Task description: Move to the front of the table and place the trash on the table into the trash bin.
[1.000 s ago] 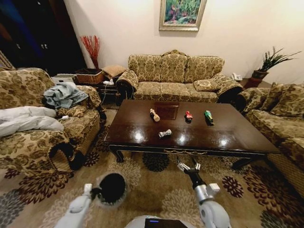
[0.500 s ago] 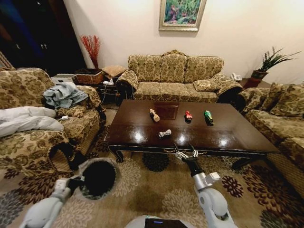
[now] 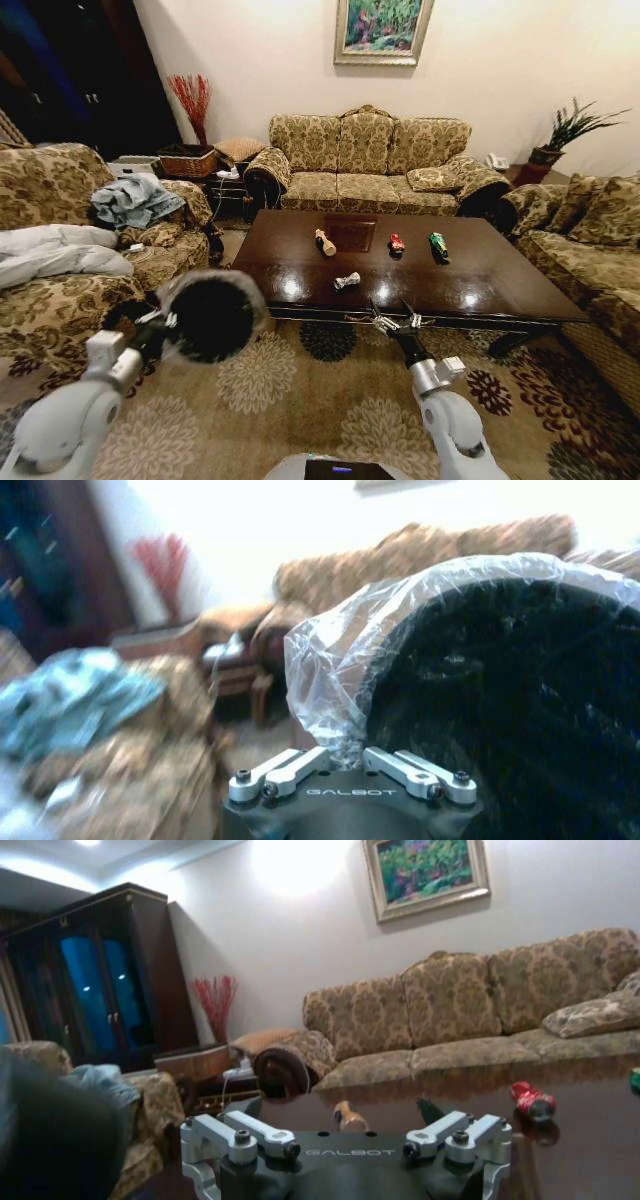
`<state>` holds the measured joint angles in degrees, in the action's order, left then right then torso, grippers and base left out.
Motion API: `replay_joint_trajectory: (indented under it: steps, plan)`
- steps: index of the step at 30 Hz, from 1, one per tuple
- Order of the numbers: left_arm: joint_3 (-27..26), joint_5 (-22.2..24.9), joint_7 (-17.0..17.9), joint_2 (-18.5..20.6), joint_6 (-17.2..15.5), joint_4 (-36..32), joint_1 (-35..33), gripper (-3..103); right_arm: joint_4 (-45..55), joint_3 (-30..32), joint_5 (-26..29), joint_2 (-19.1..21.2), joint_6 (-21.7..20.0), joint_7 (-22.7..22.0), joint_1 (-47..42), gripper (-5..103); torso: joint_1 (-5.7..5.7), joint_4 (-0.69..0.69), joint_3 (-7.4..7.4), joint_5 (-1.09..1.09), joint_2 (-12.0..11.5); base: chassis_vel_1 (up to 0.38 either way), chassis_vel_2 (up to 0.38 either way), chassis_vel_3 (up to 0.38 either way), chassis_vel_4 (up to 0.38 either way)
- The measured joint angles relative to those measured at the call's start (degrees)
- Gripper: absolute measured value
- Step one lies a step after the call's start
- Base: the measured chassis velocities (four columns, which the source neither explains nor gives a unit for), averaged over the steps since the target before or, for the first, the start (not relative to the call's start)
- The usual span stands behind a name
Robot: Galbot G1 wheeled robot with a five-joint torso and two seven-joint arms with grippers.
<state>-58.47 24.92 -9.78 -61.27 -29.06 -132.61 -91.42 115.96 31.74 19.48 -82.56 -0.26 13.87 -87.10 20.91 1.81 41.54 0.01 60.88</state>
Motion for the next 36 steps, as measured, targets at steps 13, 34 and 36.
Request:
replay_joint_trajectory:
  steps: [13, 34, 36]
  plan:
    - [4.2, 2.2, 0.6, 9.7, 1.6, 7.3, 8.3, 0, -1.3, -0.8, -0.5, -0.7, -1.1, 0.6, 1.0, 100, -0.01, 0.04, 0.0, -0.02, 0.0, -0.049, 0.065, 0.048, -0.051]
    - [5.5, 2.9, 0.7, 8.5, 2.5, 7.5, 7.3, 0, -5.3, -19.8, 19.2, -3.0, -9.2, -40.2, 8.6, 100, 0.03, 0.03, 0.02, -0.02, 0.0, -0.192, 0.188, 0.189, -0.184]
    - [5.5, 2.9, 0.8, 8.5, 2.5, 7.4, 7.2, 0, -6.6, -21.1, 19.9, -3.8, -8.8, -43.3, 9.8, 100, -0.04, 0.04, -0.01, -0.02, 0.0, 0.0, 0.0, 0.0, 0.0]
